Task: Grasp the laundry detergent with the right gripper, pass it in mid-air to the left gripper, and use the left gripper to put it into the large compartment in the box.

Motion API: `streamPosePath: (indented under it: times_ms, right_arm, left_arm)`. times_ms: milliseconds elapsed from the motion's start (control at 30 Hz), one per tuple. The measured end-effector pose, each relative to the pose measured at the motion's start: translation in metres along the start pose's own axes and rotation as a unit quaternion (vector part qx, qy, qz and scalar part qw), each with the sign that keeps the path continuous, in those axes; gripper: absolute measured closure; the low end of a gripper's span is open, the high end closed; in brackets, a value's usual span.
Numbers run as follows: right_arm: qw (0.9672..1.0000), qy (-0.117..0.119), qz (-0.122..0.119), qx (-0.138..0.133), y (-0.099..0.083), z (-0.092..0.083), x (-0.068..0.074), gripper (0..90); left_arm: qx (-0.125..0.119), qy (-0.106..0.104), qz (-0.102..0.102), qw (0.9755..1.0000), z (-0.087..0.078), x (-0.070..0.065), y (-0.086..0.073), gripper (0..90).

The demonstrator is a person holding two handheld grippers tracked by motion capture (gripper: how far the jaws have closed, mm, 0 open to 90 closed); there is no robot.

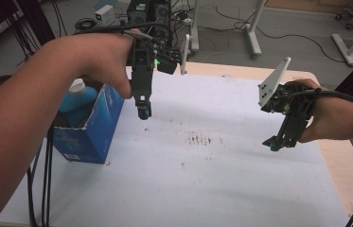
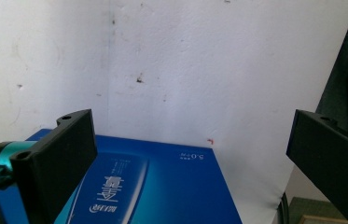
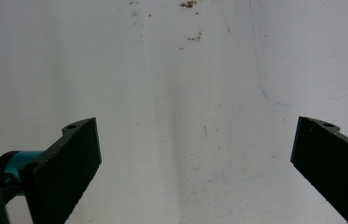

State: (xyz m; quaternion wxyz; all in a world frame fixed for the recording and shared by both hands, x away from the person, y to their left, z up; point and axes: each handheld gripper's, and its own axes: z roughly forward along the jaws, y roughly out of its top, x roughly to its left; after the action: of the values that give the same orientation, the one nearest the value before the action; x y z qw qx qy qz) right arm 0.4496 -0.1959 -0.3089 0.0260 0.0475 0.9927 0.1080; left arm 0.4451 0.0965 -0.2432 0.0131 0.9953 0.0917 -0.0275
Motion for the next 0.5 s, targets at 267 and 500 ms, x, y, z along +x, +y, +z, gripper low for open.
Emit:
streamPosePath:
  times_ms: [267,500]
  right_arm:
    - [1.0000,0.003,0.004,-0.003,0.0014,0.0033,-0.0053,0.7]
    - [0.9999,-0.004,0.010,-0.005,0.0008,0.0028,-0.0059,0.7]
  left_arm:
    - [0.003,-0.003,0.005,1.0000,0.0040,-0.0001,0.0022,1.6]
    - [0.001,-0.005,0.003,1.0000,0.0077,0.0000,0.0032,1.6]
